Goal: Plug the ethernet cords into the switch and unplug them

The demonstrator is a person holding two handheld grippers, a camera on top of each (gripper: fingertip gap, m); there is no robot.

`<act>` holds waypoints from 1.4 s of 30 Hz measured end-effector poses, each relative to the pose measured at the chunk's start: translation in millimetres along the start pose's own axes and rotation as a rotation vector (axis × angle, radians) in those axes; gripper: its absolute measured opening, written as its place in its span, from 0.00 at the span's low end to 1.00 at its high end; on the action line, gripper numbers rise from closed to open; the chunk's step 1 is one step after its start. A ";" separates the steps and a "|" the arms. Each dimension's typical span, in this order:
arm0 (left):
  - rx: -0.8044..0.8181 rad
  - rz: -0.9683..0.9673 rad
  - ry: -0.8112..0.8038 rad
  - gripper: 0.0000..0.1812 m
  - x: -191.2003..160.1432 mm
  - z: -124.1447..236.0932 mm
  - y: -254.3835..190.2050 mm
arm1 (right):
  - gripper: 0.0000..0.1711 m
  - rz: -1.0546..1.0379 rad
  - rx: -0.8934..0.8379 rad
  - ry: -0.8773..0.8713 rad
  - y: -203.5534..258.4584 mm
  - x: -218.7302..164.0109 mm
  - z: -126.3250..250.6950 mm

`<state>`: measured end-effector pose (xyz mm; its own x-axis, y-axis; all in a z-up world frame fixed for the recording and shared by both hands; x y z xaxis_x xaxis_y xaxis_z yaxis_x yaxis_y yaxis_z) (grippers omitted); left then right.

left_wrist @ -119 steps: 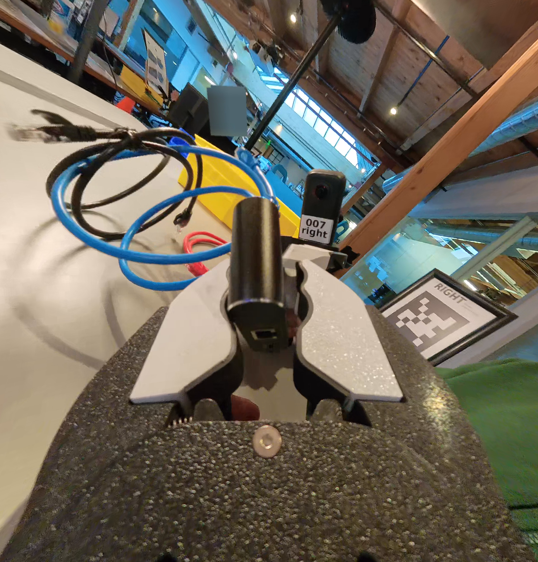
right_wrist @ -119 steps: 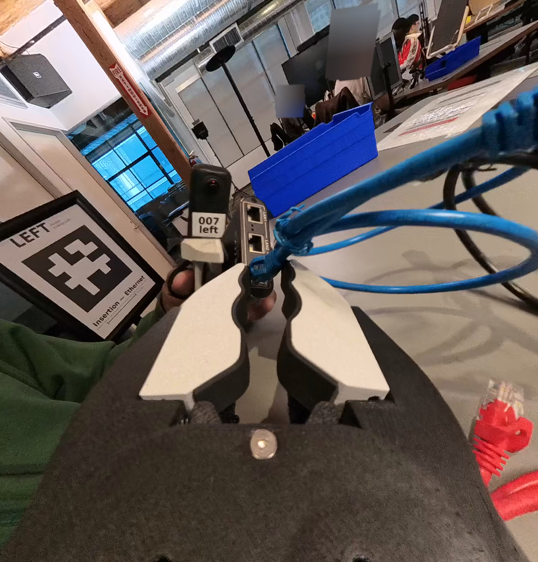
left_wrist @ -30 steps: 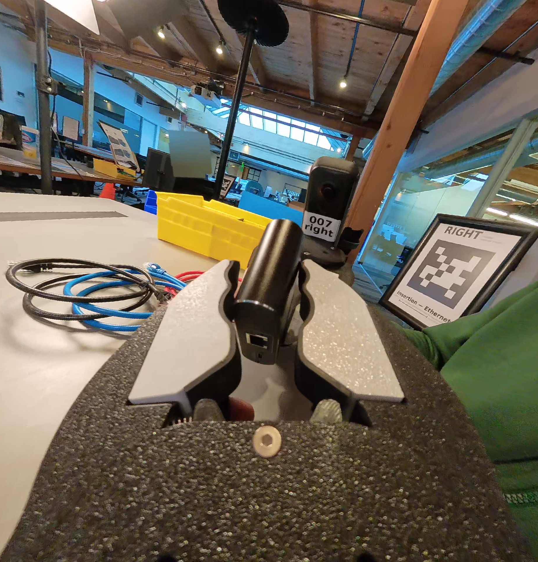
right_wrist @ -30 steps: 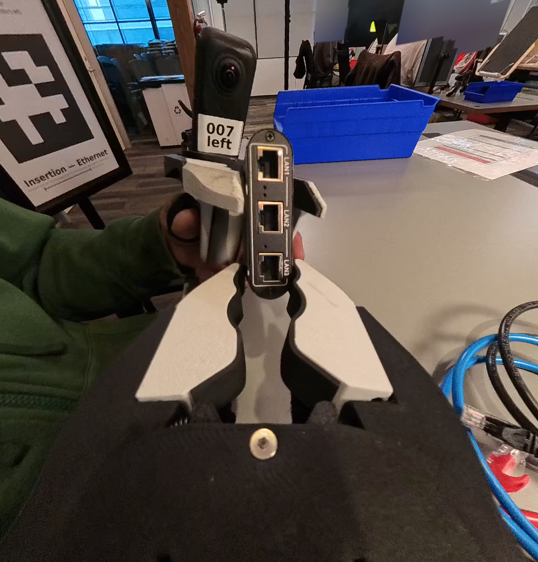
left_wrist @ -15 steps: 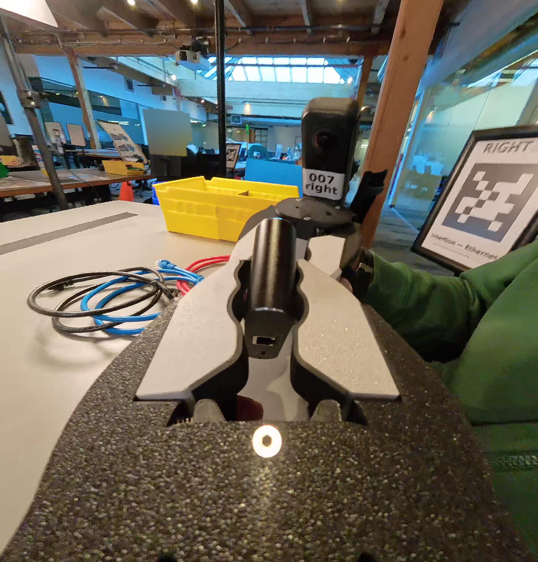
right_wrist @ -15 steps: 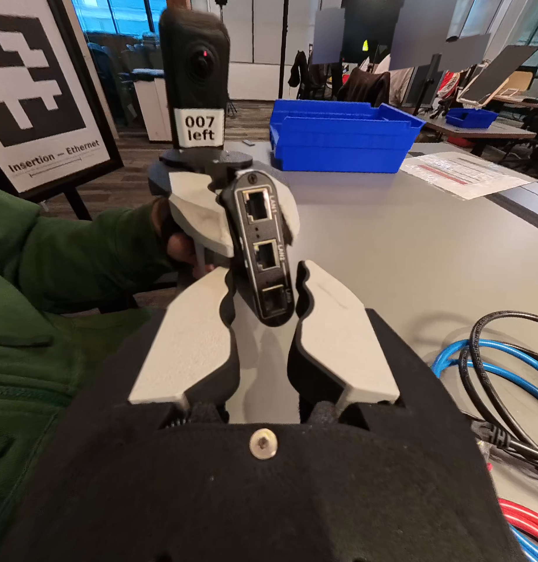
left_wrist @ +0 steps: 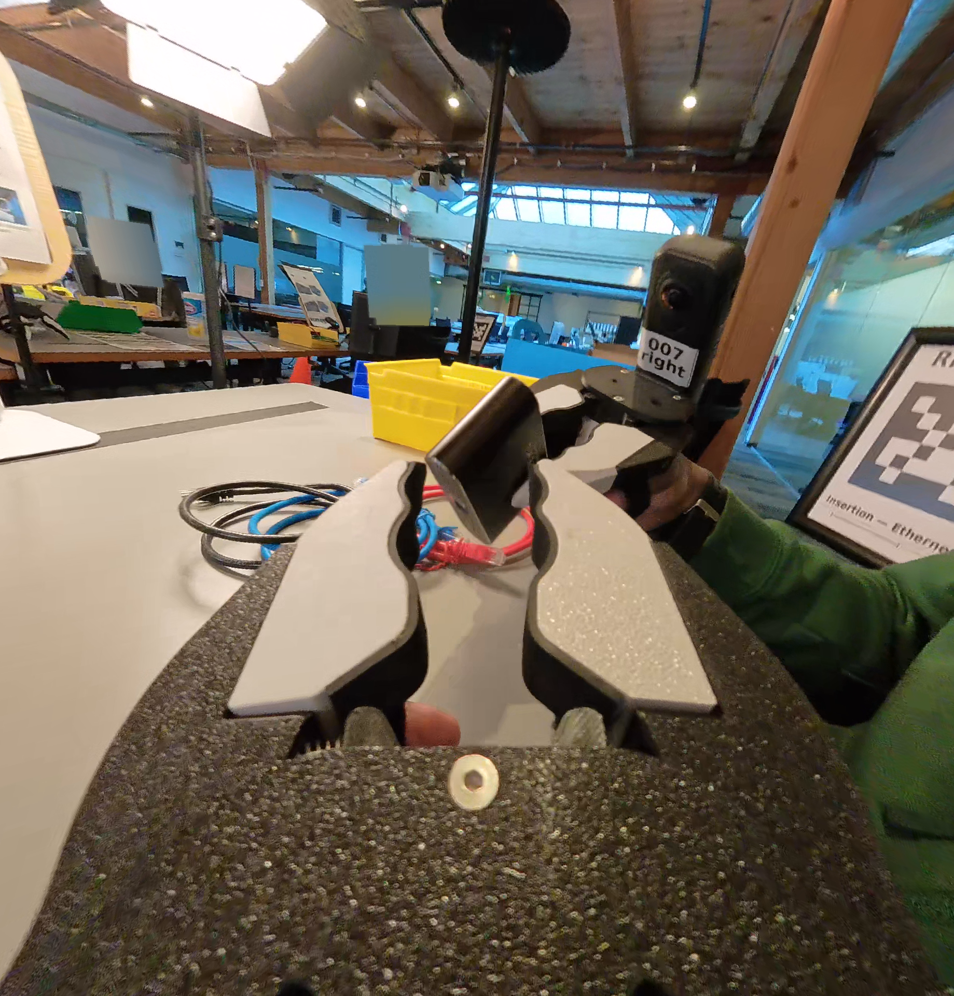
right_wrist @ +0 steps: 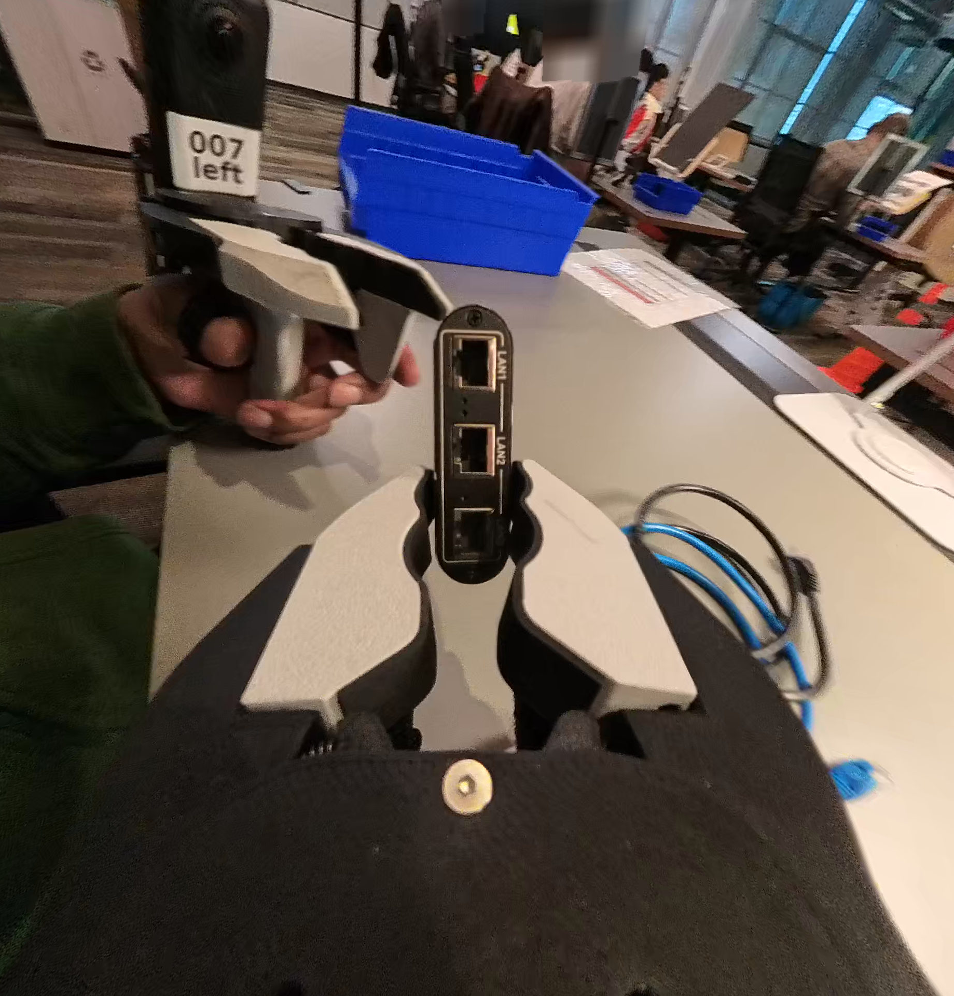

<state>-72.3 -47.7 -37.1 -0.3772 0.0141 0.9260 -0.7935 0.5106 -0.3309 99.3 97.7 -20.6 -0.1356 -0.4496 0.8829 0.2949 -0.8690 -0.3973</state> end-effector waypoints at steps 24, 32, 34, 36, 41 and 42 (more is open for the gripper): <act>0.037 0.130 -0.027 0.20 1.8 2.4 15.3 | 0.15 -0.339 -0.758 0.708 -256.0 -113.2 203.6; 0.030 0.151 -0.027 0.20 1.9 2.6 17.5 | 0.15 -0.413 -0.670 0.892 -264.1 -165.0 176.2; 0.029 0.148 -0.027 0.20 2.0 2.6 17.0 | 0.16 -0.397 -0.677 0.914 -263.5 -166.8 174.4; 0.029 0.145 -0.030 0.20 2.0 2.9 16.7 | 0.16 -0.375 -0.708 0.878 -263.8 -161.9 177.1; 0.031 0.144 -0.031 0.20 1.9 3.0 16.7 | 0.22 -0.375 -0.799 0.779 -262.3 -139.4 197.2; 0.031 0.145 -0.030 0.20 1.9 2.8 16.9 | 0.22 -0.357 -0.817 0.755 -258.7 -130.7 200.9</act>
<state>-87.8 -41.5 -41.5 -0.5026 0.0603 0.8624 -0.7440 0.4779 -0.4670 230.8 422.7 17.1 -0.6969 0.0779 0.7130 -0.5327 -0.7217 -0.4419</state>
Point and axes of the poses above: each gripper's, where its closed fingertips meet, z back along the fingers, x out of its top, y = z × x across the jaws, the point moved 10 cm from there along z, back along the fingers, and after that the axes turned 11 degrees about z, right-handed, at the moved point
